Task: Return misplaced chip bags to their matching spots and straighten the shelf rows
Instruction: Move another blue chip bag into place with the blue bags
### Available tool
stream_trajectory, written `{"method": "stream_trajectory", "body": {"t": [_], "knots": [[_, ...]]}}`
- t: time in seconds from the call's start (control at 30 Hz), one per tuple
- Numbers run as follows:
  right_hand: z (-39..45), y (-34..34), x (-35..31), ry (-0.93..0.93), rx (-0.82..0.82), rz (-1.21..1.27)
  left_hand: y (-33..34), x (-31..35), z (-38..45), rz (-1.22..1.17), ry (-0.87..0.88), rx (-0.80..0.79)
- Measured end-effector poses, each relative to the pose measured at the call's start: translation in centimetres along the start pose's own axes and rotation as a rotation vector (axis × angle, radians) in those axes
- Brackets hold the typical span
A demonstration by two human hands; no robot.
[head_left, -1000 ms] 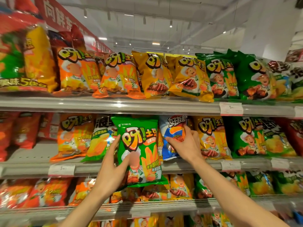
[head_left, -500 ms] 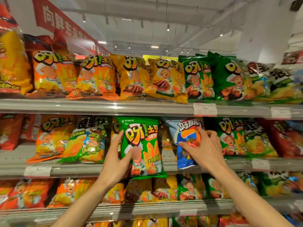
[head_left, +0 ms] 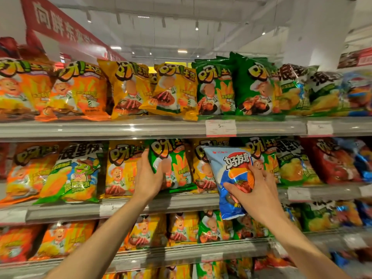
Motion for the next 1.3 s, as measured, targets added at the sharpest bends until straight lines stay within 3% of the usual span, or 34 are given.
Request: {"method": "stream_trajectory", "body": {"t": [0.33,0.47,0.53,0.67,0.77,0.93,1.13,1.3], "knots": [[0.0,0.8,-0.6,-0.03,-0.024,0.083,1.3,-0.4,0.8,0.379,0.159,0.154],[0.1,1.3,-1.2,-0.049,-0.043,0.117,-0.2,0.6,-0.3,0.234,0.234,0.18],[0.1,1.4,-1.9,-0.083,-0.047,0.127,-0.8,1.0,-1.6,0.103,0.238,0.104],[0.0,2.4,-4.3,-0.16,-0.083,0.16,0.8,1.3,-4.5,-0.136,-0.058,-0.376],[-0.4,3.8,-6.9,-0.214,-0.104,0.202,1.2,2.1,-6.4,-0.286,-0.195,-0.588],[-1.6,6.3,-9.9,-0.261,-0.152,0.215,0.1,1.8,-6.9,-0.655,-0.327,-0.701],[-2.8,8.6,-11.2,-0.228,-0.24,0.216,-1.3,-0.8,-6.1,-0.682,-0.31,-0.657],[-2.8,8.4,-10.1,-0.105,-0.199,0.356,-1.1,-2.4,-6.6,-0.664,-0.312,-0.641]]}}
Point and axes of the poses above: each hand's wrist, its own z-axis towards the middle knuckle, its own y-axis out of the palm, x = y × z, the point moved 7 cm from there along z, towards the middle knuckle, and after that the axes turned 13 degrees about -y, right-handed, at the moved point
